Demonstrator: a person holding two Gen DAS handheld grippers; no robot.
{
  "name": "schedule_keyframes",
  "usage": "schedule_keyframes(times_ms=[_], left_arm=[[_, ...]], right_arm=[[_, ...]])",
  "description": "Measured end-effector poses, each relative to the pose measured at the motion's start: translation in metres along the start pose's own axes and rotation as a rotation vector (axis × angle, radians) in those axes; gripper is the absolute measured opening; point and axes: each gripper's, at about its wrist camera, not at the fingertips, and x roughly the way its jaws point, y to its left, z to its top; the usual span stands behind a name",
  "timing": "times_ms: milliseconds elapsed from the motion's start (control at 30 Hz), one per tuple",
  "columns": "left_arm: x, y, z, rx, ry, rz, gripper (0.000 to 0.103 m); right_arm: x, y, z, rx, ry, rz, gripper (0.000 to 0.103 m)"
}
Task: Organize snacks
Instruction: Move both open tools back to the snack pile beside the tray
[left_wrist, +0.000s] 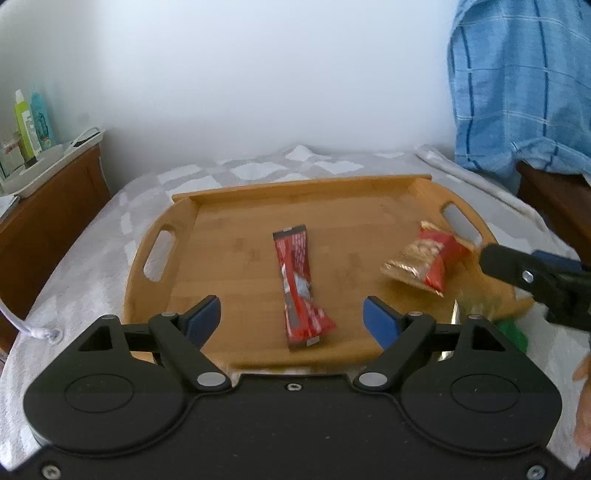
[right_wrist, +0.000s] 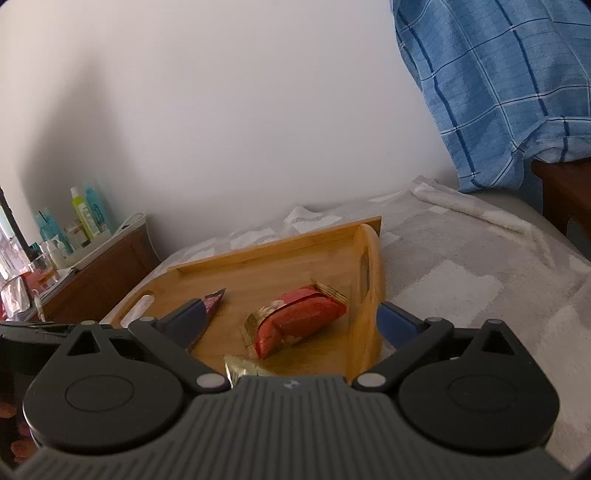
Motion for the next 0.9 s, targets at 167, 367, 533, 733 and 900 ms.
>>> schedule_keyframes(times_ms=[167,367,533,733,900], left_arm=[[-0.015,0.003,-0.019,0.0,0.002,0.006,0.087],[-0.027,0.006,-0.039,-0.017,0.007,0.009,0.088],[-0.034,0.005,-0.052,-0.024,0.014,0.001,0.089],[-0.042,0.004,-0.062,-0.005,0.011,-0.007,0.089],[-0.049,0.007,-0.068,0.014,-0.001,-0.002,0.09]], right_arm=[[-0.003,0.004,-0.011,-0.015,0.016,-0.036,0.103],[-0.02,0.009,-0.023,-0.07,0.007,-0.062,0.103],[-0.029,0.009,-0.031,-0.059,0.039,-0.061,0.103],[-0.037,0.013,-0.041,-0.062,0.062,-0.064,0.103],[-0.046,0.016,-0.047,-0.064,0.073,-0.066,0.103]])
